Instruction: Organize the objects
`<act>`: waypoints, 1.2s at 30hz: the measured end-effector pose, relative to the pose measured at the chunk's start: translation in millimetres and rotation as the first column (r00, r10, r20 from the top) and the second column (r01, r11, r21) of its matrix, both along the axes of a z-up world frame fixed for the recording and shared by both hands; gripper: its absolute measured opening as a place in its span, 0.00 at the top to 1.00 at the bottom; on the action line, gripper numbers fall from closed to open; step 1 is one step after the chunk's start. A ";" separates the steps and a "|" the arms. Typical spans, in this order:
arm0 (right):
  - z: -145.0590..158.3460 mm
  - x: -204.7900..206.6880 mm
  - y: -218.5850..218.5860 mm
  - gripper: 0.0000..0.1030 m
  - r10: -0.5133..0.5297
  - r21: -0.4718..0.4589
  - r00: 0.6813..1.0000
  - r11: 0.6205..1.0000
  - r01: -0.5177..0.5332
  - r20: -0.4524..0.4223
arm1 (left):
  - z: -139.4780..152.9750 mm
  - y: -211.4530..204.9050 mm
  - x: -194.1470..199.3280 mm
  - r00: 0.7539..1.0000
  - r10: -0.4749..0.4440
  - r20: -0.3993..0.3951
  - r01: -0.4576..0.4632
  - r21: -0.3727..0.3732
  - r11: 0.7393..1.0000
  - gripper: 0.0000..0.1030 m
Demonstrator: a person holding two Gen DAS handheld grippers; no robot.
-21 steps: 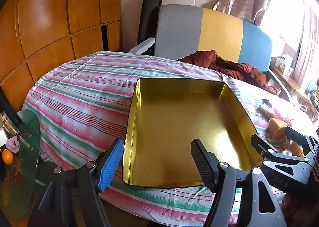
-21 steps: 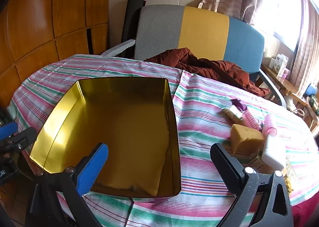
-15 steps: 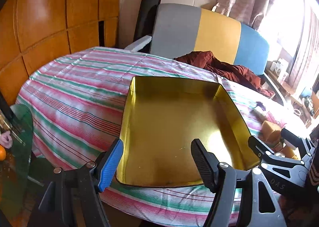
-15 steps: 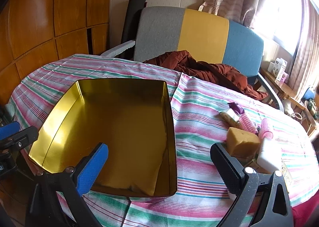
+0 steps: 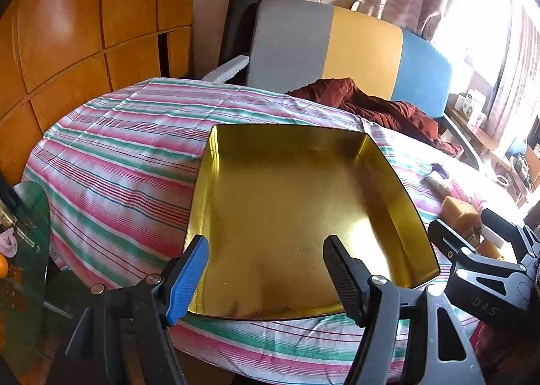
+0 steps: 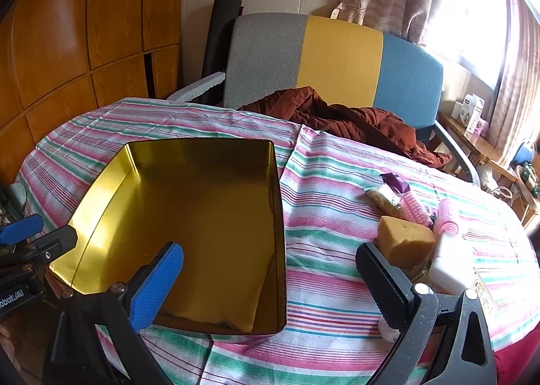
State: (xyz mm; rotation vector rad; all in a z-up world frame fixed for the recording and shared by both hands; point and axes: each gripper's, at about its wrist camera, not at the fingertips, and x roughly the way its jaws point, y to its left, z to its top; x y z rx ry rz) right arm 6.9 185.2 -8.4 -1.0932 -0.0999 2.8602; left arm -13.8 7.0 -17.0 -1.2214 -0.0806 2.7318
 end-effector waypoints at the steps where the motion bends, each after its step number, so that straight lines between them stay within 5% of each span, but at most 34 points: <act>1: -0.4 -0.4 1.9 0.00 -0.003 -0.003 1.000 1.000 0.003 0.001 | -0.9 1.0 -0.8 1.000 -0.005 0.005 0.005 0.003 1.000 0.31; 12: -5.6 -1.4 28.4 0.00 -0.039 -0.020 0.999 0.999 0.039 0.013 | -12.6 22.4 -10.4 0.996 -0.059 0.070 0.058 0.013 0.998 0.28; 21: 16.1 21.6 149.5 0.00 -0.267 -0.050 0.964 0.963 0.266 -0.019 | 2.5 84.0 -17.8 0.967 -0.250 0.050 0.248 0.049 0.968 0.23; 28: 33.4 50.9 281.2 0.00 -0.522 -0.125 0.853 0.847 0.517 -0.009 | 13.3 160.2 -22.5 0.892 -0.446 0.072 0.440 0.084 0.894 0.23; 36: 10.0 59.1 335.3 0.00 -0.606 -0.329 0.794 0.740 0.586 0.053 | 15.2 263.2 -21.5 0.758 -0.641 0.116 0.630 0.121 0.767 0.23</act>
